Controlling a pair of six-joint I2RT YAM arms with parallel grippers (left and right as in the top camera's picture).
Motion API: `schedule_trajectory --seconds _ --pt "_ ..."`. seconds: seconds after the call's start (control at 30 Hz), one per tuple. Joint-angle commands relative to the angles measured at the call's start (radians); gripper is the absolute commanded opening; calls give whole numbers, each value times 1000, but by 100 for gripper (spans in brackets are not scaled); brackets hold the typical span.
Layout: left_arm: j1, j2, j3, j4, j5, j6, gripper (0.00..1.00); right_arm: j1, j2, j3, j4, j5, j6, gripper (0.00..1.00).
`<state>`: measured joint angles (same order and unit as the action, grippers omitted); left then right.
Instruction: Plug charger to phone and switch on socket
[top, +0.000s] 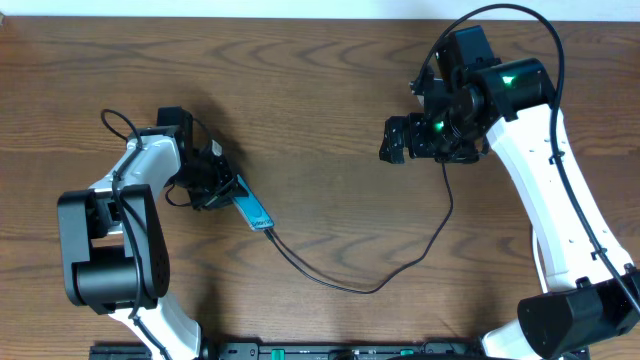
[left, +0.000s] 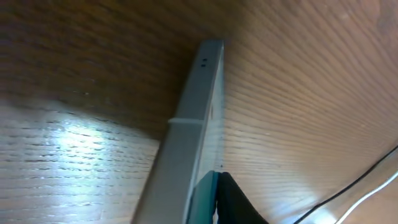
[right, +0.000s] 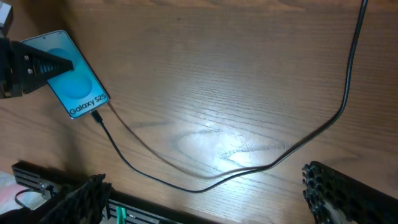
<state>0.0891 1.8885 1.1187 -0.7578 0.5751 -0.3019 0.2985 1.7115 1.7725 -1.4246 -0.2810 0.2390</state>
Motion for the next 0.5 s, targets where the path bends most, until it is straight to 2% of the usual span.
schedule_trajectory --seconds 0.0,0.47 --pt "3 -10 -16 -1 -38 21 22 11 -18 13 0 -10 15 99" --pt "3 -10 -16 -9 -38 21 27 11 -18 13 1 -10 15 99"
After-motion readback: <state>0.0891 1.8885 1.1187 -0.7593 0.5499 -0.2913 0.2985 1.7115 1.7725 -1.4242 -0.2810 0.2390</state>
